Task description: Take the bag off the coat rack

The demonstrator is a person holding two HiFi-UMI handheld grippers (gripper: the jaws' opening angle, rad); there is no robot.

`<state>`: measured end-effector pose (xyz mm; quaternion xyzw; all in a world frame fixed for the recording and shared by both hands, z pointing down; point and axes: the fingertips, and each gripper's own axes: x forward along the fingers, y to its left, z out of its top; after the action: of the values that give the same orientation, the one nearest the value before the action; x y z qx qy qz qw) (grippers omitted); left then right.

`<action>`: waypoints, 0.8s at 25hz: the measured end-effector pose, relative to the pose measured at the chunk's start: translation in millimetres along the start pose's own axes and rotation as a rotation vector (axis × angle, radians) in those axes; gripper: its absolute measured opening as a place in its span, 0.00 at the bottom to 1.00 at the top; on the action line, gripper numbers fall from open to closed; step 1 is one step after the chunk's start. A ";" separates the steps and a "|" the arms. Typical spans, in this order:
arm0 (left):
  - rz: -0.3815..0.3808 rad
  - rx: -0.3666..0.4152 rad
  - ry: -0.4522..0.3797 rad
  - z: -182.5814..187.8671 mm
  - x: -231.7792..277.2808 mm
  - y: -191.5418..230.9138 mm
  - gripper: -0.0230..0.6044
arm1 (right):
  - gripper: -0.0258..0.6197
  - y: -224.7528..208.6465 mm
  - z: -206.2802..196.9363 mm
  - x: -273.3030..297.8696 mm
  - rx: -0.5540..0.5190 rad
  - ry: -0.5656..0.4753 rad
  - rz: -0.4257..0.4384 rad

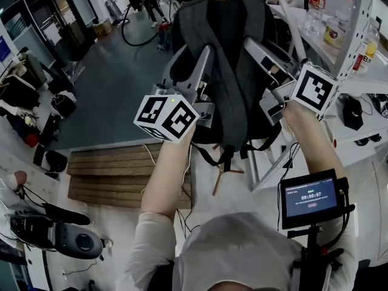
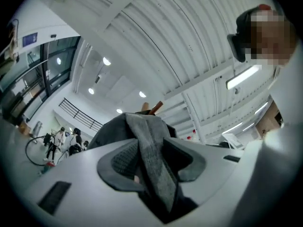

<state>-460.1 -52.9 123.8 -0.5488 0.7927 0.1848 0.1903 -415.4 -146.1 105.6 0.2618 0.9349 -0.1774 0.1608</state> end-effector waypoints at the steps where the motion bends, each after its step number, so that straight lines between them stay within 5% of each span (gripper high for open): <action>1: 0.019 0.026 -0.004 -0.8 1.0 -1.7 0.30 | 0.32 -3.0 -0.6 -1.5 -0.034 -0.013 -0.051; 4: 0.048 0.047 -0.073 6.7 -2.7 -5.3 0.26 | 0.29 -5.0 1.4 -11.2 -0.091 -0.060 -0.144; 8: 0.002 -0.003 -0.182 30.5 -3.4 -10.4 0.19 | 0.28 8.6 28.0 -20.9 -0.196 -0.197 -0.127; 15: 0.056 0.301 -0.307 71.8 12.5 -27.9 0.18 | 0.27 28.2 69.1 -21.9 -0.459 -0.310 -0.098; 20: 0.020 0.310 -0.347 96.6 30.3 -38.5 0.17 | 0.26 36.7 99.7 -16.7 -0.527 -0.354 -0.089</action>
<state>-424.2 -41.4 22.2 -0.4651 0.7724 0.1544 0.4040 -361.1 -165.4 14.8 0.1349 0.9168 0.0214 0.3753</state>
